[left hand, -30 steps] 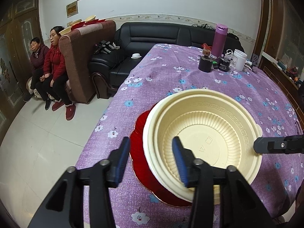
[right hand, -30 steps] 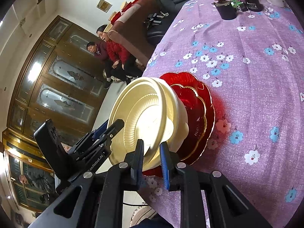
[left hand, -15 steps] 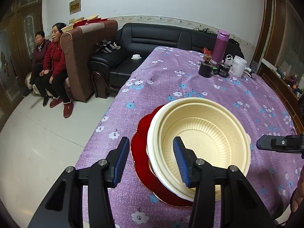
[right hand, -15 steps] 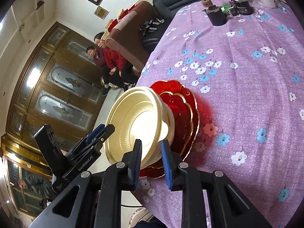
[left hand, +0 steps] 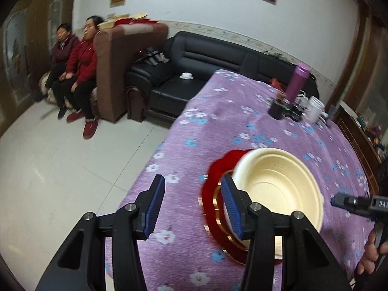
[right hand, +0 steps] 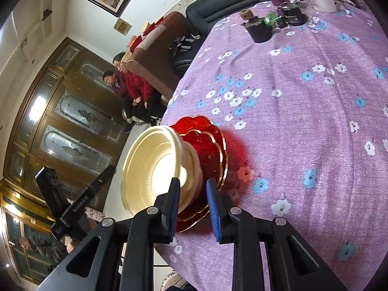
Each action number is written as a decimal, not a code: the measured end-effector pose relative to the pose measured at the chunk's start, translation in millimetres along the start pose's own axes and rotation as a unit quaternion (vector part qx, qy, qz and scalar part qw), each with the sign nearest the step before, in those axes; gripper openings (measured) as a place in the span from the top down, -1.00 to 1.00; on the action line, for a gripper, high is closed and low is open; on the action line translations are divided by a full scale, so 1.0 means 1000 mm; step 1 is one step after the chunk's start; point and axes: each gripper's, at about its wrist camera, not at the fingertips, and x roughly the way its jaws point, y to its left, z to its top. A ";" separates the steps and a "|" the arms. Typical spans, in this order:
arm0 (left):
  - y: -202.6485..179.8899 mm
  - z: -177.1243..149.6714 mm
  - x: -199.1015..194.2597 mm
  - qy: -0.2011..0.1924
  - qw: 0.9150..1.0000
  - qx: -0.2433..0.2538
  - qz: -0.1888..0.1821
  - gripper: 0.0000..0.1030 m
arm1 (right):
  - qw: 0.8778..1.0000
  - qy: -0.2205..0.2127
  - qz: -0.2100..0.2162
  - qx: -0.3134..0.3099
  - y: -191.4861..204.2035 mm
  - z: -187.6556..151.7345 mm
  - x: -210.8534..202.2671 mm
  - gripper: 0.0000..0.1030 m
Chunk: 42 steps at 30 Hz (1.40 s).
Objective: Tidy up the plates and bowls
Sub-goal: 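Tilt and lower the strainer bowl into the white bowl with both tools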
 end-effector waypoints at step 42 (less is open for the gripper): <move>-0.003 -0.042 0.070 0.084 0.994 0.014 -0.075 0.69 | 0.994 -0.003 -0.084 -0.065 -0.004 -0.003 0.070 0.70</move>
